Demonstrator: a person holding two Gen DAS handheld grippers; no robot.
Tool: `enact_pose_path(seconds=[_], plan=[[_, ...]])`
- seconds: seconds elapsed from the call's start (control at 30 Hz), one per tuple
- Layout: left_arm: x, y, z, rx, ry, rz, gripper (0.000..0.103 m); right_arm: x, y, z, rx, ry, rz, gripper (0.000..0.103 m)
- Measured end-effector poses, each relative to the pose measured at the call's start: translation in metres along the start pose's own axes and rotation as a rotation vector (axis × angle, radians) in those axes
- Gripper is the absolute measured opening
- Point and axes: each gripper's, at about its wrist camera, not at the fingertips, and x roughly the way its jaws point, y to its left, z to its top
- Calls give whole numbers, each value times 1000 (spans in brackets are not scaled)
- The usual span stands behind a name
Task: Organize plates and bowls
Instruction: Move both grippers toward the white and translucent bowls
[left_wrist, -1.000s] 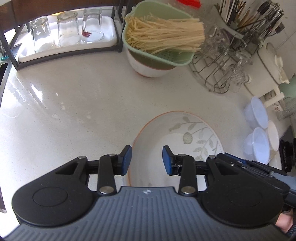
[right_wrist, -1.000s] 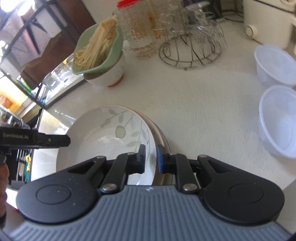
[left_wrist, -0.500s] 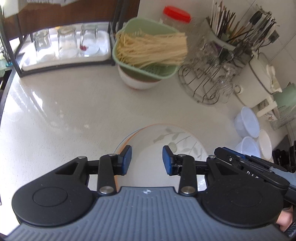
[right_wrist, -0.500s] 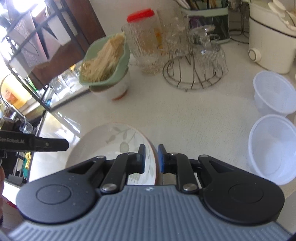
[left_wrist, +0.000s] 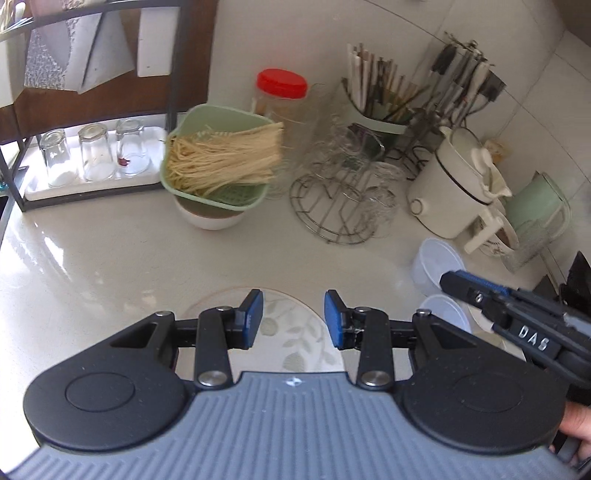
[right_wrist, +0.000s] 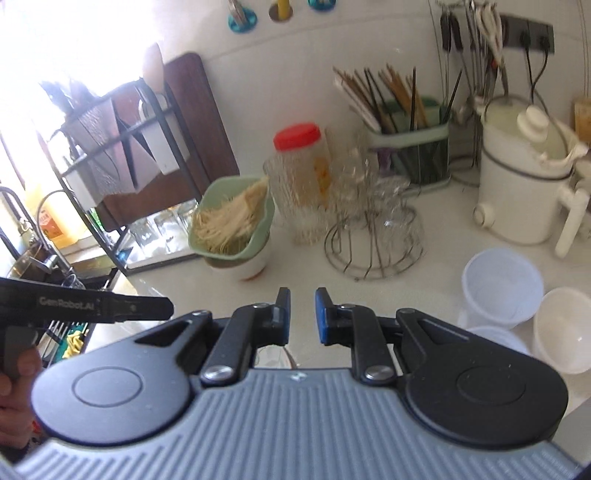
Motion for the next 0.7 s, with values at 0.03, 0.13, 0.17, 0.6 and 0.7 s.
enact_pose_path(seconds=[0.03,0.13,0.17,0.6,0.7], plan=[[-1,-5,-3,6,2,0,41,-5,-2,0,-9,-7,-6,18],[-4,-19,-10,10,3,6,41,-18,-10,-3,-25,-22,-15,18],[-5,-23,-12,13,1,7,41,-23,-13,-4,-27,-29,-10,18],[1,-107,-44,97,18,-20,45,-63,-65,-25,-107,-59,-37,18],[6,-124,-56,84,22,-22,45,-74,-81,-31,-123,-50,-45,18]])
